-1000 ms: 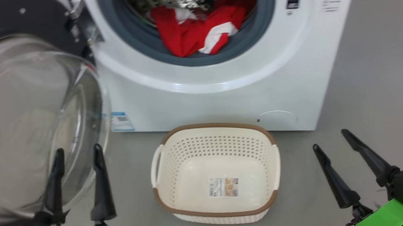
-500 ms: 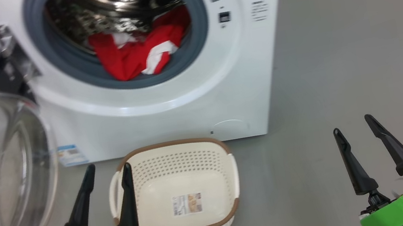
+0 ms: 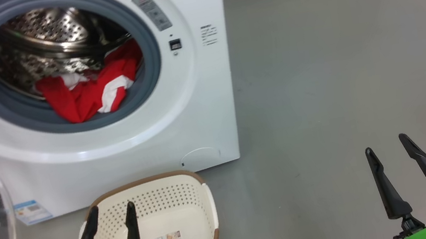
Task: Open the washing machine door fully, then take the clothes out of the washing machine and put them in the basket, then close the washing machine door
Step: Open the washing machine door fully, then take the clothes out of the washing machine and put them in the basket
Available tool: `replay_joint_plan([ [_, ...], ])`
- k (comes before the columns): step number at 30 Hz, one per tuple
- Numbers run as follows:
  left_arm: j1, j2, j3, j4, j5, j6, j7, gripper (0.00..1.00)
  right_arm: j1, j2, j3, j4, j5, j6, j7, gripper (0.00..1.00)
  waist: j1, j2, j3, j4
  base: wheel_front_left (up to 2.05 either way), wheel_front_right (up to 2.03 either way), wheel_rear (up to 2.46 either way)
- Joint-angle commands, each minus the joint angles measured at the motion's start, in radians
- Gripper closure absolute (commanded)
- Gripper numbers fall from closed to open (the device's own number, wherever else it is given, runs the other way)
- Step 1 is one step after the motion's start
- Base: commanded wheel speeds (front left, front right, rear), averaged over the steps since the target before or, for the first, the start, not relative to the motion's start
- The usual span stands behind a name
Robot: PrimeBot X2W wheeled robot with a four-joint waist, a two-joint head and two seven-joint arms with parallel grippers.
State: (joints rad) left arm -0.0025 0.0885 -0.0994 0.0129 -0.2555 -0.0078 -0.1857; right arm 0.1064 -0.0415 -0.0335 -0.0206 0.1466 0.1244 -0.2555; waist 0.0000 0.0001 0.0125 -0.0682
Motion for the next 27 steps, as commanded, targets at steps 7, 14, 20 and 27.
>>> replay_joint_plan([
  [7, 0.033, 0.025, 0.036, -0.027, 0.012, 0.025, -0.022, 0.0, 0.021, -0.009, 0.002, -0.046, -0.001, 0.006, -0.006, 0.0, 0.0, -0.0001, -0.042, -0.055, 0.0, 0.0, 0.0],
  [14, 0.055, 0.033, 0.026, -0.023, 0.02, 0.032, -0.019, 0.0, 0.029, -0.009, -0.007, -0.05, 0.003, 0.006, -0.006, 0.0, 0.0, -0.0001, -0.063, -0.058, 0.0, 0.0, 0.0],
  [20, 0.054, 0.029, 0.017, -0.02, 0.009, 0.031, -0.016, 0.0, 0.032, -0.009, -0.009, -0.051, 0.005, 0.006, -0.006, 0.0, 0.0, -0.0001, -0.069, -0.05, 0.0, 0.0, 0.0],
  [27, 0.049, 0.029, 0.016, -0.018, 0.011, 0.045, -0.014, 0.0, 0.032, -0.009, -0.005, -0.047, 0.013, 0.006, -0.006, 0.0, 0.0, -0.0001, -0.067, -0.043, 0.0, 0.0, 0.0],
])
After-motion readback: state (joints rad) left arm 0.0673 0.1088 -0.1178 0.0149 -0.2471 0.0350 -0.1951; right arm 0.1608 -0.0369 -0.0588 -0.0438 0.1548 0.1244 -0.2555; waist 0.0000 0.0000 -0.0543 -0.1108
